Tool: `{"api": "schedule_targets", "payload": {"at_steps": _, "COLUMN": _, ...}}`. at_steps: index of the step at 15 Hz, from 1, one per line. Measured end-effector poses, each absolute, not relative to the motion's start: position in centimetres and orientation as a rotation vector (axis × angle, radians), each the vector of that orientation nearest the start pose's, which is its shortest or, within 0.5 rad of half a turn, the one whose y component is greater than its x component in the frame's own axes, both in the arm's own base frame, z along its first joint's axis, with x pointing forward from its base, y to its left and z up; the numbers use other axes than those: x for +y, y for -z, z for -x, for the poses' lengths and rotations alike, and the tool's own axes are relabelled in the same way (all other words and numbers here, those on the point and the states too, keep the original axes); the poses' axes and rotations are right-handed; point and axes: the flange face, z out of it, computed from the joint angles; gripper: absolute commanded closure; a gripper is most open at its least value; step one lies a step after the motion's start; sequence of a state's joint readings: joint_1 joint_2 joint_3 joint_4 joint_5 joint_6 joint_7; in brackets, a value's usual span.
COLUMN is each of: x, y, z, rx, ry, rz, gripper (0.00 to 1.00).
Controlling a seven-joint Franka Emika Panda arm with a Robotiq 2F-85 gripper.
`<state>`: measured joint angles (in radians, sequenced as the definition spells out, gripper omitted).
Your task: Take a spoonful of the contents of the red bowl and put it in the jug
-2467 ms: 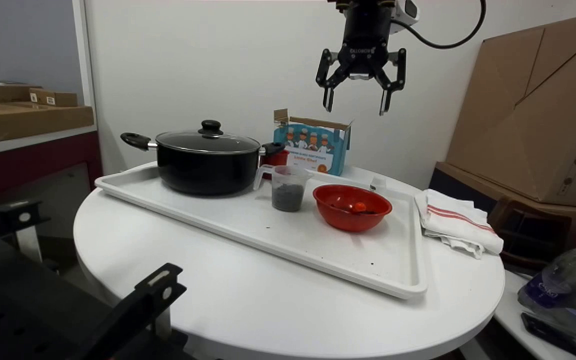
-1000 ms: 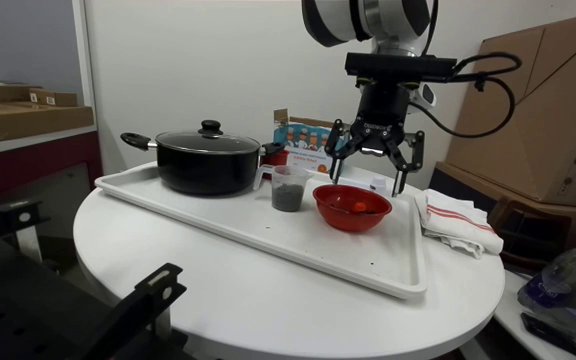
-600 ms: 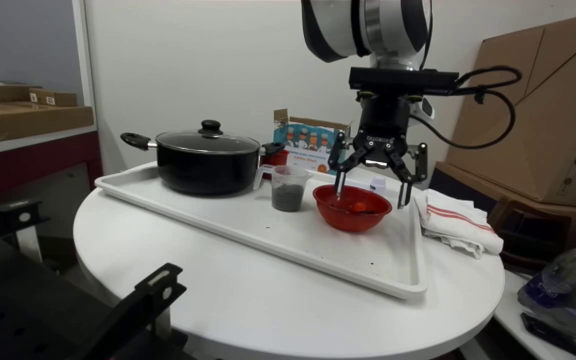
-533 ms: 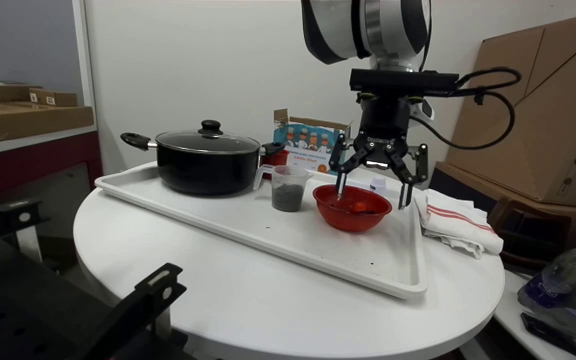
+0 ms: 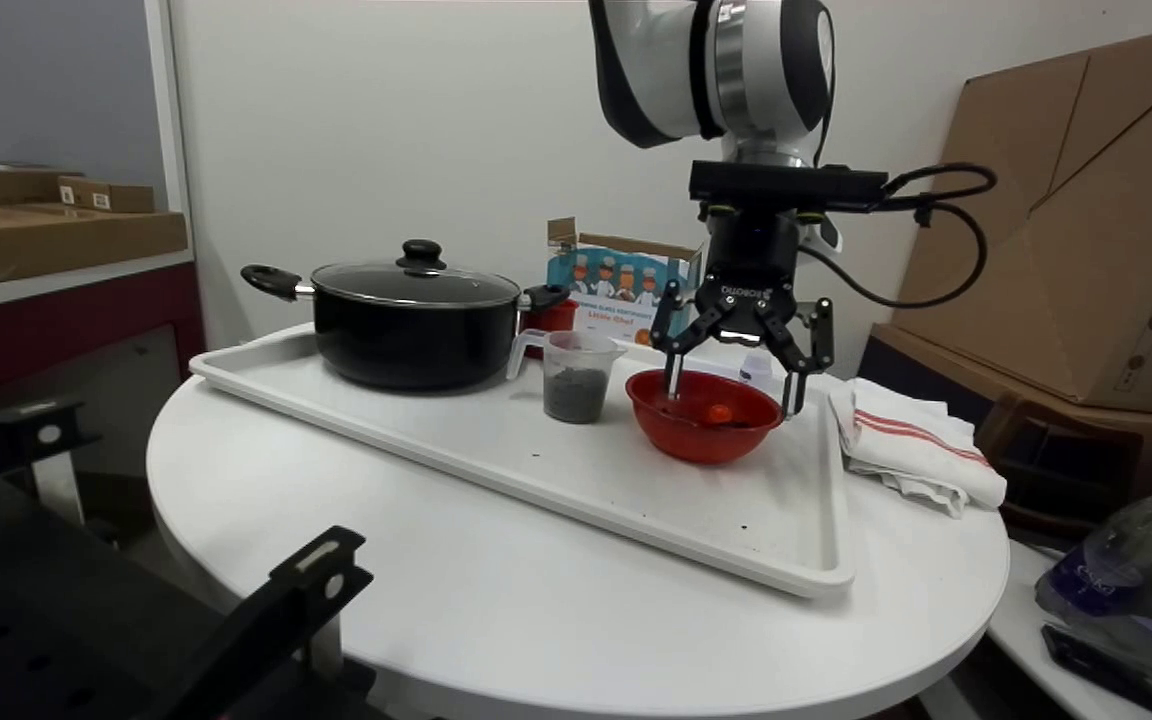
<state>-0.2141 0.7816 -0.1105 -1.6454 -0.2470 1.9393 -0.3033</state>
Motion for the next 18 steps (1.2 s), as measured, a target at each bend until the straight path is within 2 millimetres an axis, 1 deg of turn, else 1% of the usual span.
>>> {"api": "schedule_targets", "payload": {"at_steps": 1, "x": -20.7, "y": -12.8, "z": -59.1, "rx": -0.232, "ry": -0.891, "rz": 3.13, "gripper": 0.01}}
{"api": "schedule_targets", "payload": {"at_steps": 2, "x": -20.2, "y": -12.4, "z": -59.3, "rx": -0.249, "ry": -0.899, "rz": 3.125, "gripper": 0.26}}
{"api": "schedule_targets", "payload": {"at_steps": 3, "x": -19.8, "y": -12.0, "z": -59.3, "rx": -0.264, "ry": -0.908, "rz": 3.119, "gripper": 0.27}}
{"api": "schedule_targets", "payload": {"at_steps": 4, "x": -19.5, "y": -11.6, "z": -59.4, "rx": -0.277, "ry": -0.92, "rz": 3.113, "gripper": 0.32}}
{"api": "schedule_targets", "payload": {"at_steps": 8, "x": -19.0, "y": -11.0, "z": -59.3, "rx": -0.304, "ry": -0.965, "rz": 3.099, "gripper": 0.62}}
{"api": "schedule_targets", "payload": {"at_steps": 12, "x": -19.3, "y": -11.1, "z": -59.2, "rx": -0.313, "ry": -0.994, "rz": 3.096, "gripper": 0.93}}
{"api": "schedule_targets", "payload": {"at_steps": 14, "x": -19.4, "y": -11.2, "z": -59.2, "rx": -0.315, "ry": -1.003, "rz": 3.093, "gripper": 0.95}}
{"api": "schedule_targets", "payload": {"at_steps": 15, "x": -19.5, "y": -11.3, "z": -59.2, "rx": -0.319, "ry": -1.005, "rz": 3.092, "gripper": 0.91}}
{"api": "schedule_targets", "payload": {"at_steps": 18, "x": -19.8, "y": -11.6, "z": -59.3, "rx": -0.332, "ry": -1.004, "rz": 3.088, "gripper": 0.91}}
